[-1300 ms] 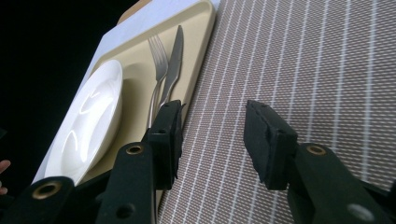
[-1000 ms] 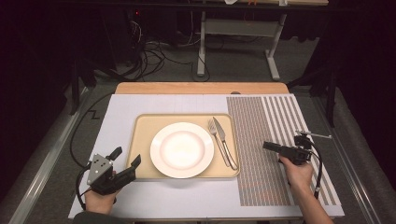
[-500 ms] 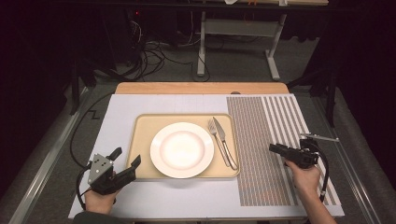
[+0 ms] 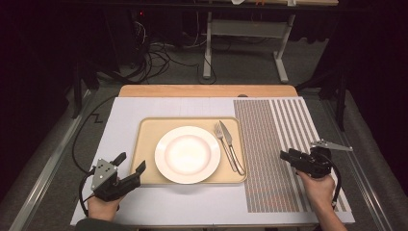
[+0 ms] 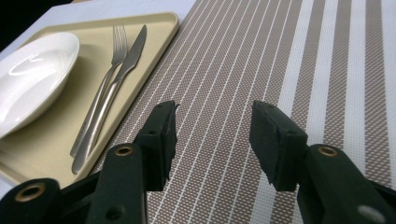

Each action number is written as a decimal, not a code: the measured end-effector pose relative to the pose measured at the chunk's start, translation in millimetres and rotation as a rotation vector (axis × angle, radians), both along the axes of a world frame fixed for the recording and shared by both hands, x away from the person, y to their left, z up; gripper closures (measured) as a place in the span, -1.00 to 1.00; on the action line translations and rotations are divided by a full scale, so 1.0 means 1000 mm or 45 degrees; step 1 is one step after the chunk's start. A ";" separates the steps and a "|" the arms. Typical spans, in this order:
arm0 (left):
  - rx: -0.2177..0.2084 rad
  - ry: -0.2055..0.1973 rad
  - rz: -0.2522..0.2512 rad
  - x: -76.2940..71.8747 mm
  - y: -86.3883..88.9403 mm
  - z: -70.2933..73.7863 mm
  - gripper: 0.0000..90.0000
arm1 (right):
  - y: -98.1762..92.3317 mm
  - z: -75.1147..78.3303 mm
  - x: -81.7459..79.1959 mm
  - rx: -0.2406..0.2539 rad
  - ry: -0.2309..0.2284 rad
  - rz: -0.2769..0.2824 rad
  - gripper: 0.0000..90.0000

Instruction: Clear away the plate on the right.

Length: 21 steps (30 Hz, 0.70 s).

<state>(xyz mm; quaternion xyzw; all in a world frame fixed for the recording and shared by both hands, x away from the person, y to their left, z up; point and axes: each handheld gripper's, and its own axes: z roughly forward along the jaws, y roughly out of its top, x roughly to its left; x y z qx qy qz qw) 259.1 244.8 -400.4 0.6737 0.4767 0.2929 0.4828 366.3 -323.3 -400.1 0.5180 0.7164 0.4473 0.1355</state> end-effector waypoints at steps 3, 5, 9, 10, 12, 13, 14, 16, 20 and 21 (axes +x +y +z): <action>0.001 0.001 -0.001 0.000 0.000 0.000 -0.39 | 0.002 0.000 -0.003 -0.033 -0.020 0.013 0.11; 0.003 0.000 -0.002 0.000 0.000 0.000 -0.39 | 0.003 0.001 -0.005 -0.045 -0.033 0.021 0.09; 0.002 0.000 -0.003 0.000 0.000 0.000 -0.39 | 0.003 0.001 -0.010 -0.072 -0.075 0.033 0.04; -0.003 0.001 -0.005 0.000 0.000 0.000 -0.39 | 0.003 0.001 -0.011 -0.075 -0.084 0.032 0.02; -0.019 0.002 -0.007 0.000 0.001 0.000 -0.39 | 0.002 0.000 -0.014 -0.079 -0.101 0.034 -0.01; -0.024 0.002 -0.006 0.000 0.001 0.000 -0.39 | 0.002 0.000 -0.016 -0.082 -0.109 0.034 -0.03; -0.023 0.002 -0.005 0.000 0.001 0.000 -0.39 | 0.001 -0.001 -0.017 -0.086 -0.122 0.034 -0.04; -0.024 0.002 -0.006 0.000 0.001 0.000 -0.39 | 0.000 -0.001 -0.020 -0.089 -0.138 0.032 -0.06; -0.022 0.003 -0.009 0.000 0.001 0.000 -0.39 | -0.002 -0.002 -0.024 -0.097 -0.172 0.030 -0.07; -0.022 0.003 -0.008 0.000 0.001 0.000 -0.39 | -0.002 -0.002 -0.026 -0.097 -0.176 0.030 -0.07</action>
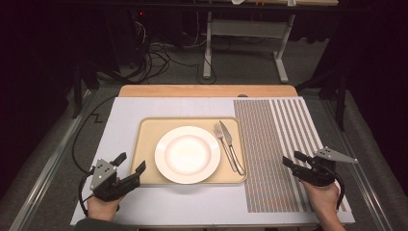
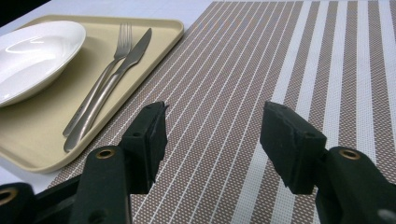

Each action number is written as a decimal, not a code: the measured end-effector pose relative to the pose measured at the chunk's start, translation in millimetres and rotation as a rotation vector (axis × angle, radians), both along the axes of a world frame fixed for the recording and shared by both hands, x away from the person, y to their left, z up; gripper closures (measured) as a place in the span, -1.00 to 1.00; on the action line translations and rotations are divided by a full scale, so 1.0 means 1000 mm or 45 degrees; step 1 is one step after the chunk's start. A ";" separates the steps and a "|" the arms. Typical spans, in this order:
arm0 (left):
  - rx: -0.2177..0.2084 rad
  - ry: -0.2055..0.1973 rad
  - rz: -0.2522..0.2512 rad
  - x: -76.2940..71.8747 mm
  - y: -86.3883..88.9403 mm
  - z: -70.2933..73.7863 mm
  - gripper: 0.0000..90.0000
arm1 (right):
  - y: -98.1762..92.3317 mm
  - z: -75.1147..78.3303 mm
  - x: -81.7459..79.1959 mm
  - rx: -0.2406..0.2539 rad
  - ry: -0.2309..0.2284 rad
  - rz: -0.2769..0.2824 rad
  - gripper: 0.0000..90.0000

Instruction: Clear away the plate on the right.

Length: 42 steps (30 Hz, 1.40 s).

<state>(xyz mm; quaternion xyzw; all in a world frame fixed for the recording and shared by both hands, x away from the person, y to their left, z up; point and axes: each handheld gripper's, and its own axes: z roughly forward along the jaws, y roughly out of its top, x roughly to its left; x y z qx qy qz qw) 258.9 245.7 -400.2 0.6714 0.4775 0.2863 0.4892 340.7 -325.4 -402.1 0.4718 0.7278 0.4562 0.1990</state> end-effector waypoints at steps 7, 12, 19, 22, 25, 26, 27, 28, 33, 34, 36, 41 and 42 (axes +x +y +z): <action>0.003 -0.001 -0.003 0.000 0.000 0.000 -0.39 | -0.003 -0.004 -0.006 0.003 -0.028 -0.011 -0.14; 0.005 -0.002 -0.006 0.000 0.000 0.000 -0.39 | -0.005 -0.006 -0.008 0.038 -0.071 -0.007 -0.21; 0.004 0.000 -0.007 0.001 0.000 0.000 -0.39 | -0.005 -0.010 -0.012 0.035 -0.095 -0.011 -0.28; -0.001 0.003 -0.001 0.001 0.000 0.000 -0.39 | -0.007 -0.011 -0.013 0.048 -0.109 -0.011 -0.30; -0.004 0.003 0.001 0.001 0.001 0.000 -0.39 | -0.008 -0.012 -0.014 0.056 -0.119 -0.008 -0.31; -0.004 0.004 0.000 0.001 0.000 0.000 -0.39 | -0.008 -0.012 -0.015 0.057 -0.120 -0.007 -0.32; -0.004 0.004 0.000 0.001 0.000 0.000 -0.39 | -0.008 -0.012 -0.016 0.061 -0.121 -0.004 -0.32; -0.005 0.005 0.000 0.001 0.000 0.000 -0.39 | -0.008 -0.013 -0.016 0.059 -0.127 0.000 -0.32; -0.009 0.009 0.003 0.001 0.000 -0.001 -0.39 | -0.009 -0.012 -0.019 0.079 -0.153 -0.006 -0.35; -0.009 0.011 0.003 0.001 0.000 -0.001 -0.39 | -0.010 -0.011 -0.019 0.083 -0.162 -0.003 -0.38; -0.007 0.011 0.003 0.002 -0.001 -0.001 -0.39 | -0.009 -0.011 -0.019 0.079 -0.168 0.001 -0.40; -0.004 0.012 0.005 0.002 0.000 -0.001 -0.39 | -0.008 -0.013 -0.017 0.075 -0.163 0.005 -0.42; -0.005 0.012 0.005 0.002 0.000 -0.001 -0.39 | -0.008 -0.013 -0.016 0.076 -0.160 0.003 -0.43</action>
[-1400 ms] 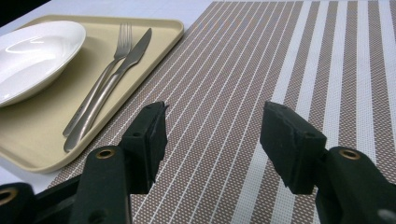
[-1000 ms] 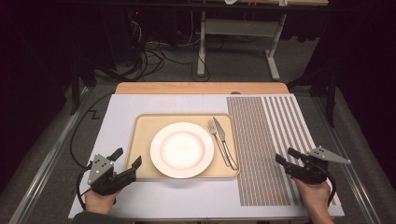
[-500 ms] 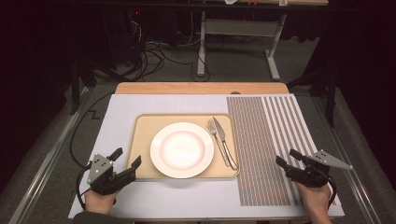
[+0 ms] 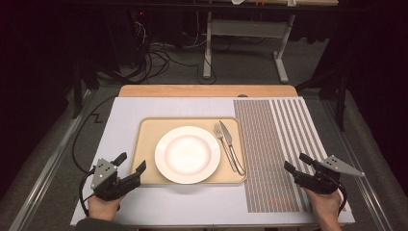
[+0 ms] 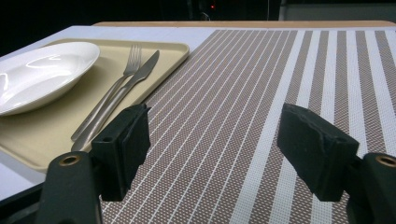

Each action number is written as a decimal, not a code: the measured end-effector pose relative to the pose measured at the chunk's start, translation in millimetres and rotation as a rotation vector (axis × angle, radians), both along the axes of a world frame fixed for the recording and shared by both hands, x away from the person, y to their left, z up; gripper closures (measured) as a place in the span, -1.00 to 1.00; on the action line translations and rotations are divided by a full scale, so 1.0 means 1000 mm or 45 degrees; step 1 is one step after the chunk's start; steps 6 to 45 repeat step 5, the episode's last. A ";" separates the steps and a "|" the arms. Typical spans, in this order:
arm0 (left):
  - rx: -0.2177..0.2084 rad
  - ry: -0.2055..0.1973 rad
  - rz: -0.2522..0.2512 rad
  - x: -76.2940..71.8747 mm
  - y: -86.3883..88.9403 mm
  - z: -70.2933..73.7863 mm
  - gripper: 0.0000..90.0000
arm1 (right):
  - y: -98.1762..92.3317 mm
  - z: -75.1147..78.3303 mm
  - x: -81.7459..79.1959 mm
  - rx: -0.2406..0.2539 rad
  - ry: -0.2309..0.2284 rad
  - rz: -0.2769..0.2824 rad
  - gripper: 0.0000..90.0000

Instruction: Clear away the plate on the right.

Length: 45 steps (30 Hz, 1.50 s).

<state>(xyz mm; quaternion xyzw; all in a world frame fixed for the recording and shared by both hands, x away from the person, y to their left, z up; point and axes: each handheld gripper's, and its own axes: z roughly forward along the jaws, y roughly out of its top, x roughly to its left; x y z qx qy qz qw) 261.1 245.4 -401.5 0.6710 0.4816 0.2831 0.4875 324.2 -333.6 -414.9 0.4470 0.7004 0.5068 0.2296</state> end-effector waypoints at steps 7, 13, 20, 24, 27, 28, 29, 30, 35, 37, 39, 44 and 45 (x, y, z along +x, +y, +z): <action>-0.003 0.000 0.000 0.000 0.000 0.000 -0.40 | 0.000 0.000 0.001 0.000 0.004 -0.002 -0.43; -0.003 0.000 0.000 0.000 0.000 0.000 -0.40 | 0.000 0.000 0.001 0.000 0.004 -0.002 -0.43; -0.003 0.000 0.000 0.000 0.000 0.000 -0.40 | 0.000 0.000 0.001 0.000 0.004 -0.002 -0.43; -0.003 0.000 0.000 0.000 0.000 0.000 -0.40 | 0.000 0.000 0.001 0.000 0.004 -0.002 -0.43; -0.003 0.000 0.000 0.000 0.000 0.000 -0.40 | 0.000 0.000 0.001 0.000 0.004 -0.002 -0.43; -0.003 0.000 0.000 0.000 0.000 0.000 -0.40 | 0.000 0.000 0.001 0.000 0.004 -0.002 -0.43; -0.003 0.000 0.000 0.000 0.000 0.000 -0.40 | 0.000 0.000 0.001 0.000 0.004 -0.002 -0.43; -0.003 0.000 0.000 0.000 0.000 0.000 -0.40 | 0.000 0.000 0.001 0.000 0.004 -0.002 -0.43; -0.003 0.000 0.000 0.000 0.000 0.000 -0.40 | 0.000 0.000 0.001 0.000 0.004 -0.002 -0.43; -0.003 0.000 0.000 0.000 0.000 0.000 -0.40 | 0.000 0.000 0.001 0.000 0.004 -0.002 -0.43; -0.003 0.000 0.000 0.000 0.000 0.000 -0.40 | 0.000 0.000 0.001 0.000 0.004 -0.002 -0.43; -0.003 0.000 0.000 0.000 0.000 0.000 -0.40 | 0.000 0.000 0.001 0.000 0.004 -0.002 -0.43; -0.003 0.000 0.000 0.000 0.000 0.000 -0.40 | 0.000 0.000 0.001 0.000 0.004 -0.002 -0.43</action>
